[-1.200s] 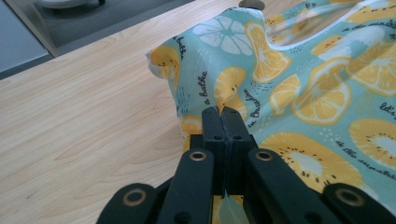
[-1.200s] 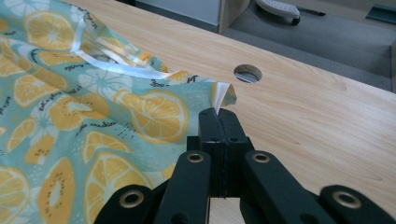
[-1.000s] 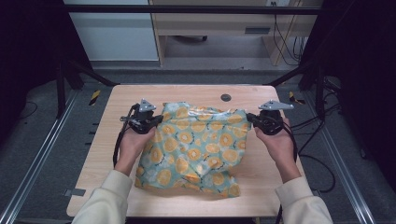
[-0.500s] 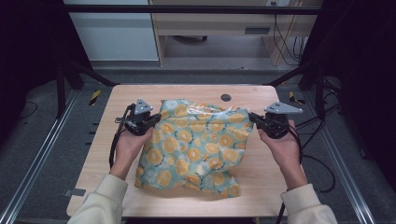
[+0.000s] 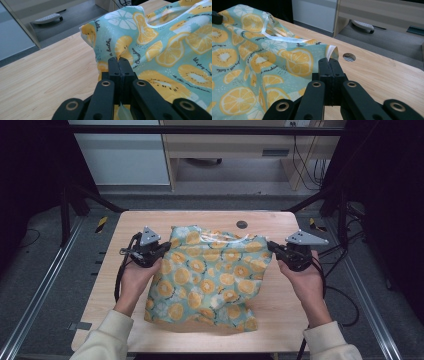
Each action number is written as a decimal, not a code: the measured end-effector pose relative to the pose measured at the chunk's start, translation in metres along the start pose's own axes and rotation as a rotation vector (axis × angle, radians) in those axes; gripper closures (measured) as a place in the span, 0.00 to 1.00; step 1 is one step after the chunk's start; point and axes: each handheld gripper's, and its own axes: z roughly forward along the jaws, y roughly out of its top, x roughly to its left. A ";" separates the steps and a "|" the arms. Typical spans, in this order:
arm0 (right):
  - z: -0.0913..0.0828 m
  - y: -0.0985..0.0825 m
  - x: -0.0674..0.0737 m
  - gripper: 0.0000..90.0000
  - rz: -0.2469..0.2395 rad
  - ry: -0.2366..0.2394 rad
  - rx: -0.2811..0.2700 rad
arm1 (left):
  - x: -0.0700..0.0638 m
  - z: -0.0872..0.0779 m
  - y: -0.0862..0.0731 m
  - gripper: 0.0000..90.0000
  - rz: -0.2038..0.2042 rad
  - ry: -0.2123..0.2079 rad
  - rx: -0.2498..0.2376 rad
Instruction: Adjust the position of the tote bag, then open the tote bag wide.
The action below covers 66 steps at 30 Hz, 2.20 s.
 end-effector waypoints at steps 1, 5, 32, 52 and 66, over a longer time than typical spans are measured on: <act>0.000 0.000 0.000 1.00 0.000 0.000 0.000 | 0.000 -0.001 0.000 1.00 0.004 0.000 0.001; -0.001 0.000 0.000 1.00 0.001 0.002 -0.002 | -0.001 -0.004 0.001 1.00 0.003 0.003 -0.010; -0.030 -0.013 0.019 1.00 -0.011 0.016 -0.059 | -0.016 -0.030 -0.012 1.00 0.020 0.014 -0.070; -0.052 -0.038 0.041 1.00 -0.016 0.041 -0.085 | -0.027 -0.051 -0.036 1.00 0.018 0.016 -0.124; -0.070 -0.057 0.064 1.00 -0.025 0.084 -0.091 | -0.034 -0.071 -0.060 1.00 0.008 0.002 -0.161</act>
